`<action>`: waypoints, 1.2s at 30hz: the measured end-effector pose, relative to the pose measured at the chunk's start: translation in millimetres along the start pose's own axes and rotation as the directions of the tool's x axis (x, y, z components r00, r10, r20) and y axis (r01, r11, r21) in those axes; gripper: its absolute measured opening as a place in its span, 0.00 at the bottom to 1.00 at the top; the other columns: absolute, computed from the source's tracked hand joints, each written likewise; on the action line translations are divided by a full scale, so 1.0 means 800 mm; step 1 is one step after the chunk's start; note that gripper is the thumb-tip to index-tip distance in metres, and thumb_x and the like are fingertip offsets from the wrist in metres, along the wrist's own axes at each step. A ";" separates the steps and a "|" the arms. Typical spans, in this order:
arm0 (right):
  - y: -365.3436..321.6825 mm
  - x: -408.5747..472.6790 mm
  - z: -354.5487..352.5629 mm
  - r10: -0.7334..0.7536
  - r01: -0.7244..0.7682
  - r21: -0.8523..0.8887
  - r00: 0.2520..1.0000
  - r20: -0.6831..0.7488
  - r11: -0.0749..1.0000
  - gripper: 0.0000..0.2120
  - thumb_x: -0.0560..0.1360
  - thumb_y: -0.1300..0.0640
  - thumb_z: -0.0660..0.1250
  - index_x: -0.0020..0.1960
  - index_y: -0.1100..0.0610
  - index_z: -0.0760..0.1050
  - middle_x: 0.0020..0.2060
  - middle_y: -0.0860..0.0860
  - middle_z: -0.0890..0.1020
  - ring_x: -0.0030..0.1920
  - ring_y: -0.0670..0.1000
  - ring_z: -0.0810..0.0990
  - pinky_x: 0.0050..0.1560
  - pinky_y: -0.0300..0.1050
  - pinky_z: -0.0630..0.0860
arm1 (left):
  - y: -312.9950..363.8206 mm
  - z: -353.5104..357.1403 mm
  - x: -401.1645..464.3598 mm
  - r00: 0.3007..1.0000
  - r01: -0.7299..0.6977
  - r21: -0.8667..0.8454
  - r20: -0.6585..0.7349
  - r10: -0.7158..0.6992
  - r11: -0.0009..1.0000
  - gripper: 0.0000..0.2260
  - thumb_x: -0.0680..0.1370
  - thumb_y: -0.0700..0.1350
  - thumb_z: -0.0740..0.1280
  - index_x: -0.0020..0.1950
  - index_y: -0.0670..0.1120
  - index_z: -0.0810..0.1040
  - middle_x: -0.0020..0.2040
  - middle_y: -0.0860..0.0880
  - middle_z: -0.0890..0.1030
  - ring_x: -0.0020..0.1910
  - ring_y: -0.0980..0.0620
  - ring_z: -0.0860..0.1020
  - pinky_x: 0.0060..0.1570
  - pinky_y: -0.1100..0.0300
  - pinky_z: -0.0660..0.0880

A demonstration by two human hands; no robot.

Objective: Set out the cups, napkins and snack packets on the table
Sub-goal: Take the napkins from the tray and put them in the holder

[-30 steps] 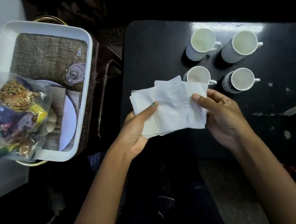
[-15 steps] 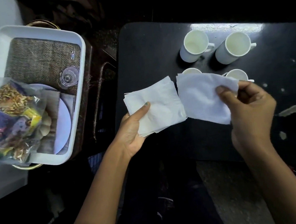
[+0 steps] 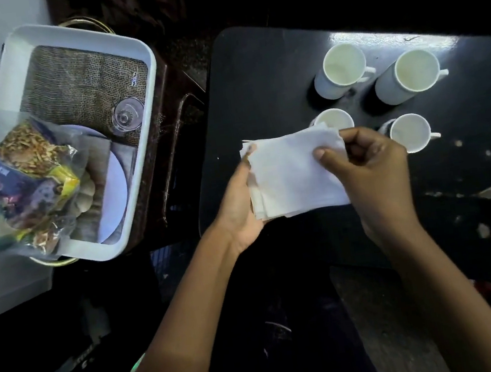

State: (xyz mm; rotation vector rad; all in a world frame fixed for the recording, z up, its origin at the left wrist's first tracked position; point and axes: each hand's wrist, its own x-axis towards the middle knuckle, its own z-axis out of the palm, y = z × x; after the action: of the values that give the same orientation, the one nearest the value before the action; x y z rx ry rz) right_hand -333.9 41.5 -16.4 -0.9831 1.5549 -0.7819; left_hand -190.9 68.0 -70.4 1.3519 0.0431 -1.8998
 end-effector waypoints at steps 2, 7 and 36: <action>0.008 0.010 0.006 -0.010 0.008 -0.057 0.999 -0.032 0.998 0.08 0.71 0.63 0.70 0.39 0.51 0.78 0.36 0.49 0.83 0.36 0.43 0.78 0.39 0.37 0.75 | 0.001 -0.003 0.000 0.998 0.002 -0.030 0.065 -0.001 1.000 0.29 0.77 0.66 0.53 0.59 0.46 0.80 0.55 0.45 0.83 0.53 0.48 0.82 0.51 0.56 0.79; 0.024 0.017 0.012 -0.029 0.014 -0.131 0.993 -0.115 0.991 0.07 0.70 0.61 0.70 0.39 0.50 0.77 0.37 0.50 0.84 0.36 0.45 0.79 0.39 0.40 0.75 | 0.000 0.001 -0.005 0.996 -0.006 0.035 0.086 0.003 0.999 0.26 0.72 0.61 0.64 0.61 0.44 0.79 0.58 0.43 0.82 0.55 0.47 0.81 0.56 0.51 0.77; 0.007 0.040 0.002 0.131 0.284 -0.671 0.858 0.497 0.685 0.52 0.56 0.25 0.63 0.75 0.48 0.57 0.71 0.48 0.67 0.72 0.48 0.63 0.75 0.53 0.55 | 0.015 -0.013 0.000 0.994 -0.044 0.311 0.112 0.009 0.949 0.06 0.75 0.39 0.68 0.51 0.41 0.79 0.40 0.46 0.84 0.36 0.52 0.83 0.33 0.62 0.79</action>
State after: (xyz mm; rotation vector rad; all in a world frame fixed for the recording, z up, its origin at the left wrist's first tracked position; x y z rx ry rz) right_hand -335.7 15.4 -35.2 -1.6957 1.3348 0.1324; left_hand -175.3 64.3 -70.4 1.4411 -0.3442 -2.0152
